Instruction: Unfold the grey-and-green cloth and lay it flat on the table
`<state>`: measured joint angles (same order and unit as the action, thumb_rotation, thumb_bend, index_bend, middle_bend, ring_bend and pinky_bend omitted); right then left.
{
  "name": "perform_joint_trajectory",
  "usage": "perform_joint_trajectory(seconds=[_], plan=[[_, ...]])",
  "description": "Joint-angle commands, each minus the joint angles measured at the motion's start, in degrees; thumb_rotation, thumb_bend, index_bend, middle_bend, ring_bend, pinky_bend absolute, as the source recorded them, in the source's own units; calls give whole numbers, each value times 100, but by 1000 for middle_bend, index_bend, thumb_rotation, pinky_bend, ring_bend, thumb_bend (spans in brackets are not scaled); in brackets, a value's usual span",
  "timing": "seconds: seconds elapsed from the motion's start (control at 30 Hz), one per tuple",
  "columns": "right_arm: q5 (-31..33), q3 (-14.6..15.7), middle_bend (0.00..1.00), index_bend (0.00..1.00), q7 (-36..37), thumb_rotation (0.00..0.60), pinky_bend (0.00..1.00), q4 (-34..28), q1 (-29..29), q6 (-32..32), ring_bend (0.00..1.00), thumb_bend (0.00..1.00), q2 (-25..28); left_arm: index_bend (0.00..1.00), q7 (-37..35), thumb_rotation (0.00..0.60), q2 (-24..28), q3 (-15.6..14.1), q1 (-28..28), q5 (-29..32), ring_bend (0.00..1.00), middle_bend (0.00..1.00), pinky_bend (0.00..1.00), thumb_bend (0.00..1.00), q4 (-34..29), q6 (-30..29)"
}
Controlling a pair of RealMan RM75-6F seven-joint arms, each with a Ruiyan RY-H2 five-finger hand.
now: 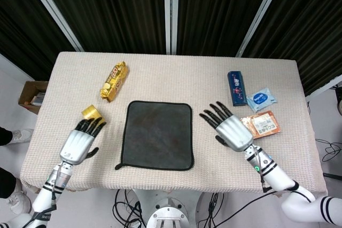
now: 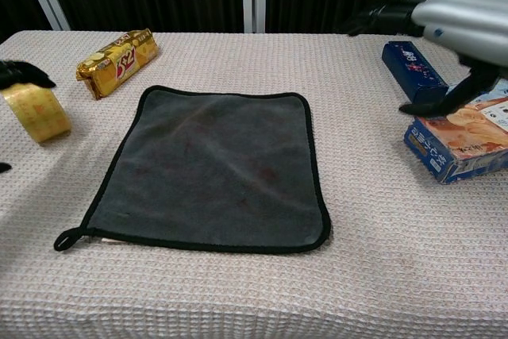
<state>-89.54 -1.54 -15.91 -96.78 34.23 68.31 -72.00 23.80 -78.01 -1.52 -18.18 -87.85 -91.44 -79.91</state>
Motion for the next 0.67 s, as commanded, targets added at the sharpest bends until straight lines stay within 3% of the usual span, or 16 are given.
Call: perform_joint_trajectory(seconds=[0.03, 0.2, 0.3, 0.47, 0.67], plan=[[339, -237, 189, 145, 245, 600, 2, -52, -427, 578, 0, 326, 308, 188, -443, 600, 298, 402, 281, 157, 168, 131, 206, 186, -113, -600], [825, -349, 228, 210, 586, 600, 60, 59, -926, 1020, 27, 335, 593, 203, -979, 600, 478, 884, 500, 631, 168, 143, 210, 178, 165, -1037], [1139, -357, 204, 211, 666, 600, 61, 85, -1165, 1082, 21, 336, 755, 207, -1234, 600, 508, 1047, 563, 1009, 168, 144, 205, 175, 497, -927], [1185, -242, 105, 115, 1171, 600, 0, 122, -1547, 1215, 0, 344, 955, 206, -2038, 600, 805, 728, 631, 994, 158, 144, 177, 174, 824, -276], [704, -20, 98, 108, 1727, 600, 0, 410, -1984, 1677, 0, 351, 895, 206, -2586, 600, 968, 405, 836, 789, 155, 144, 166, 175, 768, -129]])
